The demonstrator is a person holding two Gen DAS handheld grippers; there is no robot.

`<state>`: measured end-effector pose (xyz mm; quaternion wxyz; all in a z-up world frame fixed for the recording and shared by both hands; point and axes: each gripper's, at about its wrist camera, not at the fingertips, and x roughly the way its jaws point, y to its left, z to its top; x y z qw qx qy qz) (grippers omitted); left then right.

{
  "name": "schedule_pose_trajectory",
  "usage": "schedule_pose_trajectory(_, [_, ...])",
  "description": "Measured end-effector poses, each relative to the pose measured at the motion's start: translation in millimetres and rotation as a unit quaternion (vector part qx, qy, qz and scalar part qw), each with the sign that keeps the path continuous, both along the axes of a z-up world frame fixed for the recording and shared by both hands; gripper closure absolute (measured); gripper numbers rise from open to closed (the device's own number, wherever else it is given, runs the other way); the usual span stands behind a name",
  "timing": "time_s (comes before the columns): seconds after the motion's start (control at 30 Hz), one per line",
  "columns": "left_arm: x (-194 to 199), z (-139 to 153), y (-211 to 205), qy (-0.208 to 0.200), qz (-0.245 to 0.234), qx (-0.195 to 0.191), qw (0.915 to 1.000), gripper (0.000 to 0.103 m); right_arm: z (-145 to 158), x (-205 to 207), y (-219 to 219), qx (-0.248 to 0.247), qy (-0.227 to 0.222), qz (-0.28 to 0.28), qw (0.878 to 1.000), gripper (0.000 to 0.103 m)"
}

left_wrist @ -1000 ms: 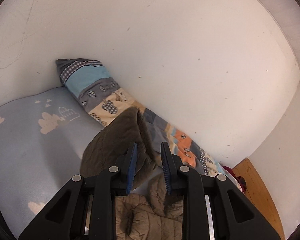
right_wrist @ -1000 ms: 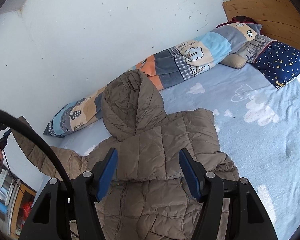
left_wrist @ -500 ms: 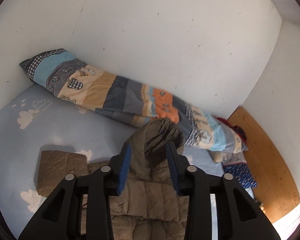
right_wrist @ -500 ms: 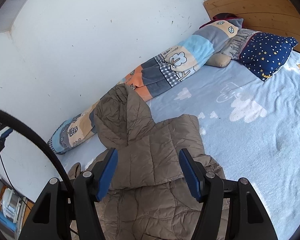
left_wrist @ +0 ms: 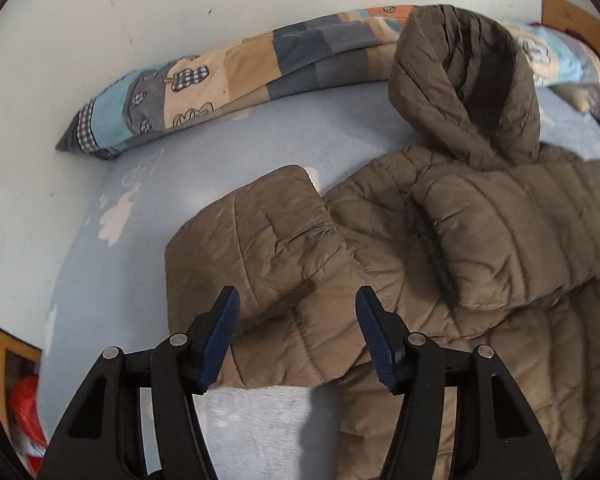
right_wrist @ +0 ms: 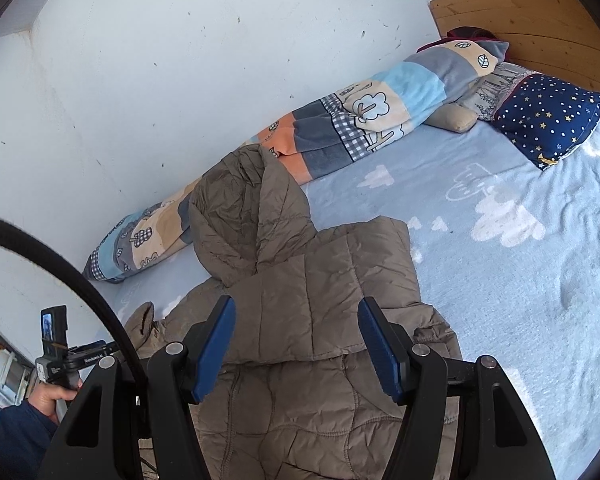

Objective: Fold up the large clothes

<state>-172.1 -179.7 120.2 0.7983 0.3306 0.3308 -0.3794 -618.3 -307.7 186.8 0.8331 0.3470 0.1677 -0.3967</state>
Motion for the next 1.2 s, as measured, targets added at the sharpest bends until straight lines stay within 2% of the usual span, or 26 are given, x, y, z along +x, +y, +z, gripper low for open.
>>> schedule_pose_trajectory(0.03, [-2.1, -5.4, -1.3, -0.023, -0.005, 0.003, 0.9997, 0.043, -1.9, 2.1, -1.1, 0.004, 0.002, 0.002, 1.000, 0.034])
schedule_pose_trajectory(0.1, [-5.1, -11.4, -5.6, -0.044, -0.019, 0.002, 0.9988, 0.041, -5.5, 5.4, -3.7, 0.011, 0.005, 0.006, 1.000, 0.034])
schedule_pose_trajectory(0.27, [-10.8, -25.1, -20.7, -0.065, -0.039, 0.009, 0.9971, 0.039, -12.2, 9.6, -7.0, 0.023, 0.013, 0.009, 1.000, 0.034])
schedule_pose_trajectory(0.4, [0.6, -41.5, -38.8, -0.077, -0.006, 0.039, 0.9962, 0.039, -13.0, 9.4, -7.0, 0.026, 0.013, 0.010, 1.000, 0.034])
schedule_pose_trajectory(0.47, [8.5, -45.0, -44.0, -0.085, 0.008, 0.039, 0.9956, 0.039, -13.2, 9.7, -6.4, 0.025, 0.013, 0.011, 1.000, 0.034])
schedule_pose_trajectory(0.5, [12.3, -45.3, -46.4, -0.088, 0.014, 0.039, 0.9953, 0.040, -13.4, 10.3, -6.3, 0.025, 0.014, 0.013, 1.000, 0.034])
schedule_pose_trajectory(0.53, [15.3, -43.6, -47.0, -0.086, 0.020, 0.032, 0.9956, 0.051, -13.9, 11.1, -6.5, 0.025, 0.015, 0.014, 0.999, 0.034])
schedule_pose_trajectory(0.57, [18.7, -40.3, -46.9, -0.077, 0.027, 0.022, 0.9965, 0.061, -14.2, 12.2, -7.0, 0.026, 0.016, 0.015, 0.999, 0.034])
schedule_pose_trajectory(0.6, [21.9, -37.1, -46.3, -0.073, 0.039, 0.017, 0.9964, 0.077, -14.7, 13.0, -7.4, 0.027, 0.017, 0.014, 0.999, 0.034])
schedule_pose_trajectory(0.63, [24.3, -33.2, -44.8, -0.072, 0.050, 0.008, 0.9961, 0.079, -15.0, 13.4, -7.7, 0.028, 0.016, 0.014, 0.999, 0.034])
schedule_pose_trajectory(0.7, [28.2, -23.8, -39.1, -0.053, 0.056, -0.018, 0.9969, 0.081, -15.2, 13.4, -8.4, 0.029, 0.015, 0.014, 0.999, 0.034])
schedule_pose_trajectory(0.87, [31.2, 4.2, -15.3, -0.036, 0.072, -0.070, 0.9943, 0.083, -14.1, 11.8, -7.6, 0.027, 0.013, 0.009, 1.000, 0.034])
schedule_pose_trajectory(1.2, [39.2, 89.0, 37.2, 0.034, 0.106, -0.168, 0.9794, 0.084, -9.7, 5.1, -6.5, 0.020, 0.004, -0.001, 1.000, 0.034])
